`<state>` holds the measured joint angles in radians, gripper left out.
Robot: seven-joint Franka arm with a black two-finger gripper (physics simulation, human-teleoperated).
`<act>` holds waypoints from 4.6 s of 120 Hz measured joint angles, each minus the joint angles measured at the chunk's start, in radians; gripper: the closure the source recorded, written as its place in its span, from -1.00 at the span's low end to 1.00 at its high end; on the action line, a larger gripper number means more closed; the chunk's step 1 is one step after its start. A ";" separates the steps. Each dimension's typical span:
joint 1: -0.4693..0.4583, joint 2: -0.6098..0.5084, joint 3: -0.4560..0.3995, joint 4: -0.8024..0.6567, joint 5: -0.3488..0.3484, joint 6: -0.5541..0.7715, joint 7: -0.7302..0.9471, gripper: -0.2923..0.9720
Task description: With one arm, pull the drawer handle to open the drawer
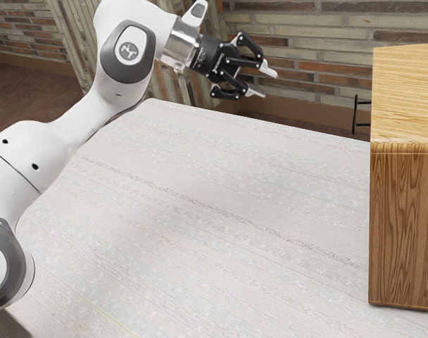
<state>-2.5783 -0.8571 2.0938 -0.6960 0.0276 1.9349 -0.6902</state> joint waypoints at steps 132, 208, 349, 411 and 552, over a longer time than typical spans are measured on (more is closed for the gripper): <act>-0.150 -0.034 -0.059 -0.006 0.102 0.146 -0.017 0.21; -0.190 0.034 -0.058 -0.035 0.189 0.093 -0.067 0.29; -0.234 0.029 -0.029 -0.030 0.218 -0.062 -0.248 0.39; -0.224 0.045 -0.011 -0.045 0.215 -0.075 -0.275 0.42; -0.082 0.129 -0.024 -0.182 0.197 -0.070 -0.289 0.53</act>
<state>-2.6601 -0.7279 2.0697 -0.8783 0.2247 1.8644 -0.9792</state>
